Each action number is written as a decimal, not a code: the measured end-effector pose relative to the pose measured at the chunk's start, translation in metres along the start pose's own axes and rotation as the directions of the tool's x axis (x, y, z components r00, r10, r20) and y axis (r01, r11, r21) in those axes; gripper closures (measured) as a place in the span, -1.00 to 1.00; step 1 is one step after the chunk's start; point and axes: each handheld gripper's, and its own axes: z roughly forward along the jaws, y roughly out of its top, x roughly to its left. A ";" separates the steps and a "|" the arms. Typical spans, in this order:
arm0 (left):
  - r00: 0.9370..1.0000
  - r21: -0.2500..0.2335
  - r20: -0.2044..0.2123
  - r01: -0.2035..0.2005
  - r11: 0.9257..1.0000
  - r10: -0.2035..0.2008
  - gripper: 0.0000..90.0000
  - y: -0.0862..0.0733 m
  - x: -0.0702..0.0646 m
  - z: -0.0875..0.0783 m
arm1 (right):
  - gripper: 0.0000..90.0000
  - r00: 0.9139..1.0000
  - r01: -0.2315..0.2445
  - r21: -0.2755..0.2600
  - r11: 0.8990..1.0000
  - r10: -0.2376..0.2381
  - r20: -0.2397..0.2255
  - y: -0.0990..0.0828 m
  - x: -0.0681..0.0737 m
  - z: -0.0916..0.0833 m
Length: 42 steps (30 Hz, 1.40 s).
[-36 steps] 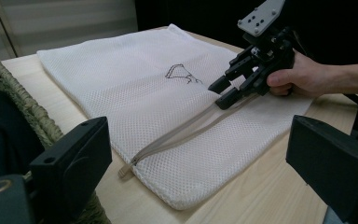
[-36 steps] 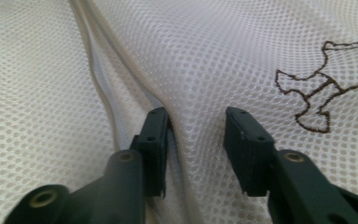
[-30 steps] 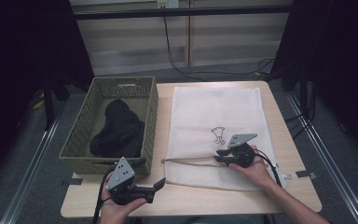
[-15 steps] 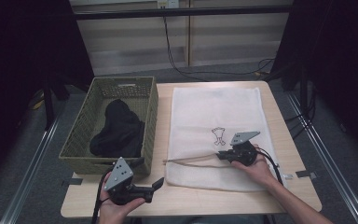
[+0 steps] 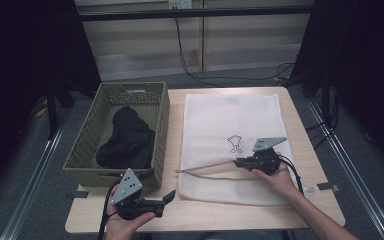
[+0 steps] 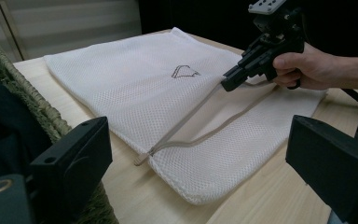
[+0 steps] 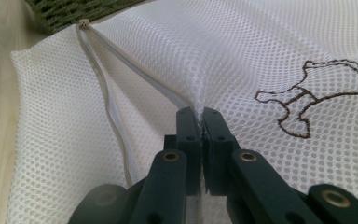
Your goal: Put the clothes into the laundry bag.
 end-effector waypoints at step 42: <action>0.999 -0.004 -0.030 -0.011 1.000 0.010 -0.84 0.001 0.001 -0.001 | 0.94 0.999 -0.035 -0.176 0.984 0.034 -0.009 0.028 -0.004 -0.036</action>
